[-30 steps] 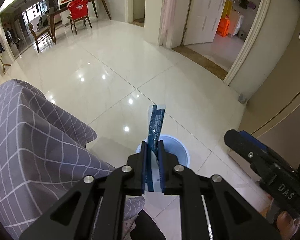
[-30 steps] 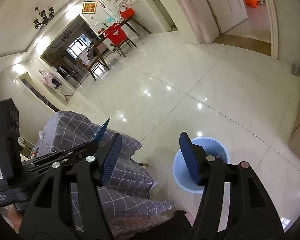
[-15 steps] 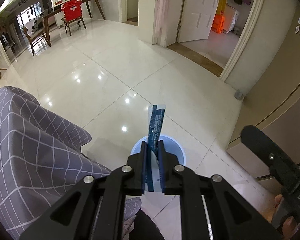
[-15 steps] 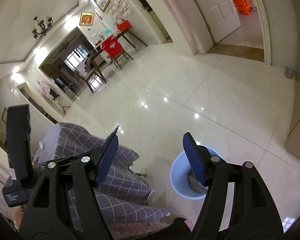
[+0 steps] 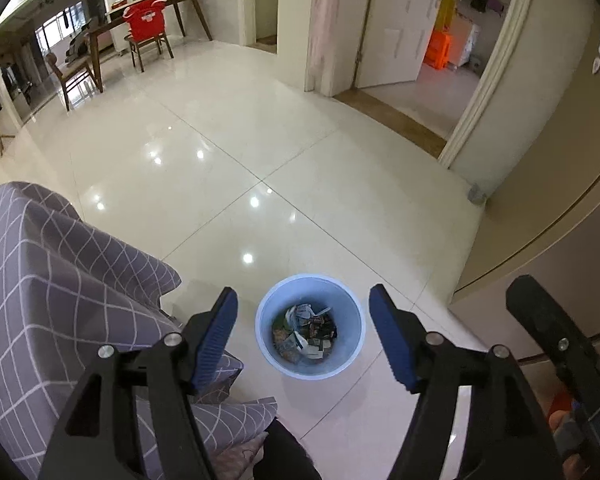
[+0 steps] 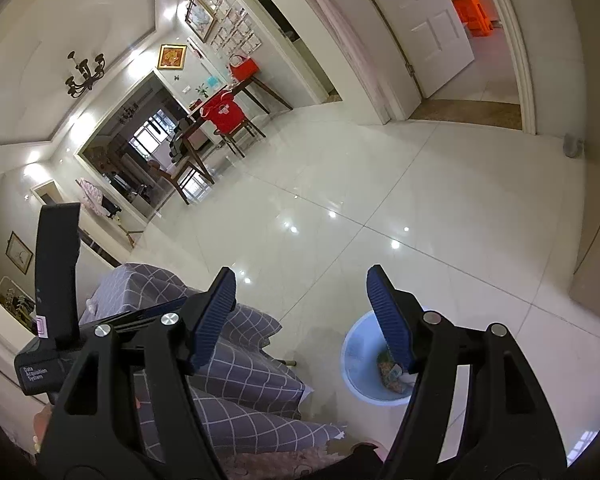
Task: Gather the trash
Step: 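Move both open tools back to the table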
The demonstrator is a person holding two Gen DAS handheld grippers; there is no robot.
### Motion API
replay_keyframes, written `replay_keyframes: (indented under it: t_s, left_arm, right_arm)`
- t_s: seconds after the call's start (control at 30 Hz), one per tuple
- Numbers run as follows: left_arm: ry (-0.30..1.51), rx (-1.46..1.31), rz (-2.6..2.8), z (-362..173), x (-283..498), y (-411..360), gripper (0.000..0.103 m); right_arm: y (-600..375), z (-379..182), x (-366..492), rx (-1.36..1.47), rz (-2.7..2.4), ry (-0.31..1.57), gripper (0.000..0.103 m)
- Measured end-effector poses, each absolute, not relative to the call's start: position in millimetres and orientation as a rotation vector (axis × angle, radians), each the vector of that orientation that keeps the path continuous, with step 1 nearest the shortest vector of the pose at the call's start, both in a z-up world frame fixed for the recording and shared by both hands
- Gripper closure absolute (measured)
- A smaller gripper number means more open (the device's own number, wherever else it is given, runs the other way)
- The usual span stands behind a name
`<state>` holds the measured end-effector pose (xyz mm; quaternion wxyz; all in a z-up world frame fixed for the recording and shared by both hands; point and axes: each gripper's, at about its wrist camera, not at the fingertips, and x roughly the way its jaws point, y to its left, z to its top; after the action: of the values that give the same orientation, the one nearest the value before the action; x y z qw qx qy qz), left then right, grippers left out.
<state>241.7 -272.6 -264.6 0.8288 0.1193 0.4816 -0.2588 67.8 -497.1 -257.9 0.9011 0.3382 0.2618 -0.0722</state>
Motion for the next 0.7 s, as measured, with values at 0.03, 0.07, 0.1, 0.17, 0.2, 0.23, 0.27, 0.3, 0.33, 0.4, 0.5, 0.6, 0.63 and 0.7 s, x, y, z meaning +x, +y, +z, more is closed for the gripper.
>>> replay_keyframes:
  t_s: [0.03, 0.07, 0.1, 0.17, 0.2, 0.23, 0.27, 0.3, 0.33, 0.4, 0.5, 0.6, 0.63, 0.7]
  left_arm:
    - [1.018, 0.248, -0.541, -262, 240, -268, 0.036]
    - [1.015, 0.242, -0.540, -258, 240, -266, 0.036]
    - [1.010, 0.234, -0.536, -255, 239, -262, 0.036]
    - [0.995, 0.223, -0.522, -247, 236, -252, 0.036]
    - [0.986, 0.218, -0.519, -243, 234, -247, 0.036]
    - [0.974, 0.215, -0.515, -238, 231, -240, 0.036]
    - [0.966, 0.213, -0.510, -233, 231, -238, 0.036]
    - [0.956, 0.212, -0.504, -228, 229, -231, 0.036]
    - [0.948, 0.210, -0.501, -224, 227, -225, 0.036]
    - [0.923, 0.206, -0.484, -212, 223, -208, 0.036]
    - [0.893, 0.194, -0.467, -198, 219, -184, 0.036]
    - [0.865, 0.178, -0.441, -185, 217, -154, 0.036]
    - [0.855, 0.172, -0.424, -181, 217, -141, 0.036]
    - [0.844, 0.161, -0.398, -174, 218, -121, 0.036]
  right_arm:
    - [-496, -257, 68, 0.697, -0.147, 0.542, 0.035]
    - [-493, -256, 68, 0.694, -0.142, 0.541, 0.035]
    - [-491, -255, 68, 0.692, -0.137, 0.541, 0.035]
    - [-484, -250, 70, 0.682, -0.123, 0.540, 0.035]
    - [-480, -248, 71, 0.677, -0.115, 0.538, 0.035]
    - [-476, -245, 73, 0.671, -0.105, 0.537, 0.035]
    - [-471, -241, 74, 0.663, -0.093, 0.539, 0.035]
    - [-465, -238, 76, 0.656, -0.080, 0.539, 0.035]
    - [-459, -234, 77, 0.649, -0.070, 0.537, 0.035]
    - [-449, -228, 80, 0.636, -0.050, 0.535, 0.035]
    - [-426, -218, 88, 0.611, -0.008, 0.541, 0.035]
    - [-393, -204, 97, 0.572, 0.049, 0.544, 0.035]
    - [-384, -201, 100, 0.559, 0.063, 0.546, 0.035]
    - [-363, -194, 109, 0.526, 0.097, 0.560, 0.034]
